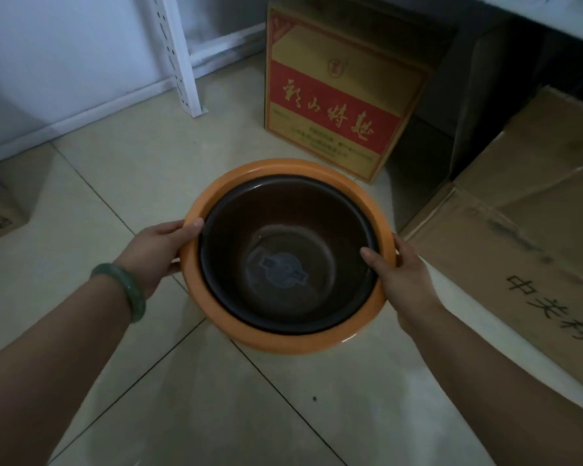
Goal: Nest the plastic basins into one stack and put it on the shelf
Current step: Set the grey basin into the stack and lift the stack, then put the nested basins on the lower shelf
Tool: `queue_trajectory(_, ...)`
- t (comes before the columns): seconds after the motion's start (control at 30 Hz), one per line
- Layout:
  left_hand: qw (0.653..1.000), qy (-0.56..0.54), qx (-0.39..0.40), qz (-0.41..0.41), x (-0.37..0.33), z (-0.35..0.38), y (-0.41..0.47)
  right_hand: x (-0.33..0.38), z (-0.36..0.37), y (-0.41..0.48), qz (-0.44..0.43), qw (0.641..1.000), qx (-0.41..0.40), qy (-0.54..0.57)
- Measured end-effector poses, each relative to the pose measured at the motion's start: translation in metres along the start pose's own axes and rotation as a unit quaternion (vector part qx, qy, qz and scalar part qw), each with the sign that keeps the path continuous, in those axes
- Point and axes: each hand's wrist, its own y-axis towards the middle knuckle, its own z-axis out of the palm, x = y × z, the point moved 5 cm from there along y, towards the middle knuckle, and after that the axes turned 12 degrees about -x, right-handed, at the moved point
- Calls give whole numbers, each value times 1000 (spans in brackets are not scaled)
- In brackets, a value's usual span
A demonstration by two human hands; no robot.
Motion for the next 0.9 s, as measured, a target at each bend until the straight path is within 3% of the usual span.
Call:
queue_trajectory(0.17, 997, -49, 60, 1, 16, 6, 13, -28, -12, -8, 112, 985, 12, 129)
queue_trajectory(0.3, 989, -82, 121, -3, 29, 6, 18, -32, -9, -8, 154, 977, 11, 148)
queue_trajectory(0.5, 986, -127, 109, 14, 37, 8, 25, -27, -4, -3, 201, 967, -5, 159)
queue_trajectory(0.9, 977, -193, 54, -75, 28, 8, 16, -11, 0, -4, 238, 956, -34, 168)
